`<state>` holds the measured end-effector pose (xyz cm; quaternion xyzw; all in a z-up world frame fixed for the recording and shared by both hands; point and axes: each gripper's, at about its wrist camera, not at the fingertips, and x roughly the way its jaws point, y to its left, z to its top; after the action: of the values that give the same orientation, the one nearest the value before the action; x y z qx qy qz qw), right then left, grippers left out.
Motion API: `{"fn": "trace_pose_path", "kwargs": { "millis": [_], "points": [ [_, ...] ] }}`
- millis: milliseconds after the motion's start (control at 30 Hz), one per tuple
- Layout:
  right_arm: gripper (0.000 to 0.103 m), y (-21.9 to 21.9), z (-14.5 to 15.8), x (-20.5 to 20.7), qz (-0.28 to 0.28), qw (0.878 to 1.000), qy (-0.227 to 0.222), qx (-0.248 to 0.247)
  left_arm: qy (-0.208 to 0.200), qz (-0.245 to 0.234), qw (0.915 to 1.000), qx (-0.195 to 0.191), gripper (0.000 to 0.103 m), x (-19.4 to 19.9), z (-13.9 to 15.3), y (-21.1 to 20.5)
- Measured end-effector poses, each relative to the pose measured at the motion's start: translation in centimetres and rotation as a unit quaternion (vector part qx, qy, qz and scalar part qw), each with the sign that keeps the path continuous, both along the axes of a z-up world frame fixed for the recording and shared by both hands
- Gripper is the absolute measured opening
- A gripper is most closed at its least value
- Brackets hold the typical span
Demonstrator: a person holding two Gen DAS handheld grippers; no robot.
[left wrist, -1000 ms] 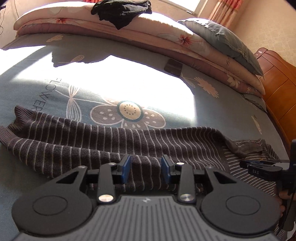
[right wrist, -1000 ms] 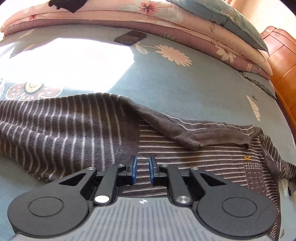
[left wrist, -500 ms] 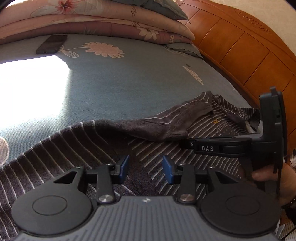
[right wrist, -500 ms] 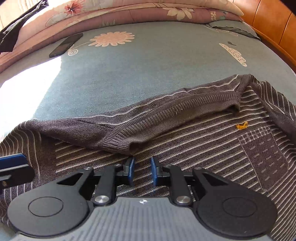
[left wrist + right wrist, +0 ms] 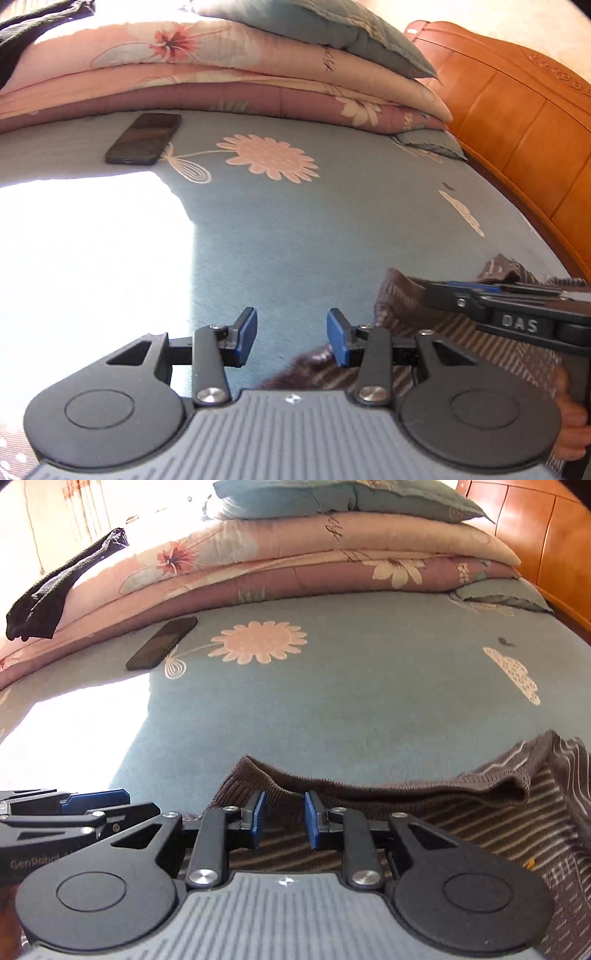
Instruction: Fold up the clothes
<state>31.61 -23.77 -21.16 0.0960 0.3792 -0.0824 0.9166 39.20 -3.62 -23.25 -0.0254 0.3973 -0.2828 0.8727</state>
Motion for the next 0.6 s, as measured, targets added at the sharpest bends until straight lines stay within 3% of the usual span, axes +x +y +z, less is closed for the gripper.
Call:
{"fn": "trace_pose_path", "kwargs": {
  "millis": [67,167,233,400,600],
  "points": [
    [0.029,-0.2,1.1,0.1,-0.002,1.0,-0.017,0.001,0.014,0.045,0.9988,-0.017,0.041,1.2,0.4,1.3],
    [0.034,-0.7,1.4,-1.2,-0.009,1.0,-0.01,0.012,0.024,0.047,0.9973,-0.05,0.043,0.3,1.1,2.7],
    [0.034,-1.1,1.1,-2.2,-0.014,1.0,0.005,0.023,0.022,0.02,0.9988,-0.04,0.048,-1.4,1.2,2.6],
    [0.035,-1.0,0.1,-5.3,-0.019,0.998,0.048,0.034,0.032,-0.071,0.9968,0.014,0.049,-6.6,0.3,1.0],
    [0.044,-1.2,1.1,-9.7,-0.036,0.997,0.061,0.045,0.062,-0.084,0.9943,0.022,0.051,-12.1,1.0,1.3]
  ]
}}
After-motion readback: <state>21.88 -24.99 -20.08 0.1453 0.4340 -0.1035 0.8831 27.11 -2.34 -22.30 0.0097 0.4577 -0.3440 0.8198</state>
